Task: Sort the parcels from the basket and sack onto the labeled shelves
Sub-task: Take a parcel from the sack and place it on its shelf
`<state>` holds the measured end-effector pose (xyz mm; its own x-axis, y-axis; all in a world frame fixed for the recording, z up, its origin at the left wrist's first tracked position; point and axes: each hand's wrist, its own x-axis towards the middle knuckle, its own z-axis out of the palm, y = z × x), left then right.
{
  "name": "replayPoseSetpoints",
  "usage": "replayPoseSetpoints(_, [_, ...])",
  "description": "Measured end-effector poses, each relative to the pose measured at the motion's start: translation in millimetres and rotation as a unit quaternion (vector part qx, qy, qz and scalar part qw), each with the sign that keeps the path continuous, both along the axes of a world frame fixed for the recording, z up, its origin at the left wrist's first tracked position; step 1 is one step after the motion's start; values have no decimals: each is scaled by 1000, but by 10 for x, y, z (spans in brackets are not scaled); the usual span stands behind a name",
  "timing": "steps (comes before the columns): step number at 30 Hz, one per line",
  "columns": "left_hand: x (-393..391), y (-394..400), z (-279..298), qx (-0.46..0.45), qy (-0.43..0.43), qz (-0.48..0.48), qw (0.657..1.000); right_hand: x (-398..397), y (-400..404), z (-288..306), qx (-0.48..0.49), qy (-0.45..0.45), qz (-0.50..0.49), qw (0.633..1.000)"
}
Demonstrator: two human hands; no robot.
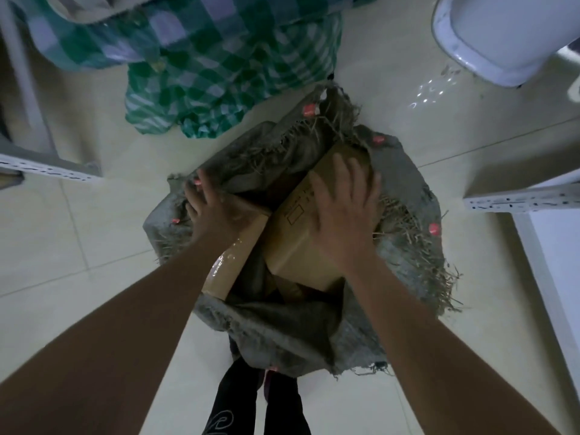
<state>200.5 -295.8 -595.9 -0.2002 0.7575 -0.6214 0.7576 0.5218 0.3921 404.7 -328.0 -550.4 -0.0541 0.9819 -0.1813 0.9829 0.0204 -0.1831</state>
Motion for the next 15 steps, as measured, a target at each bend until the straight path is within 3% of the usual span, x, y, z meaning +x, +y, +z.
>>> replayPoseSetpoints(3, [-203,-165,12,39,-28,17,999,-426,-103,-67,-57,52,48,996])
replayPoseSetpoints(6, [-391,-329,38,55,-56,60,995,-759,-229,-200,-154,119,28,980])
replayPoseSetpoints(11, [-697,-554,-64,-18,-71,102,992,-1120,-267,-340,-213,188,-71,956])
replayPoseSetpoints(15, [-845,-668,-171,-120,-103,68,985,-1316,-142,-397,-232,202,-169,936])
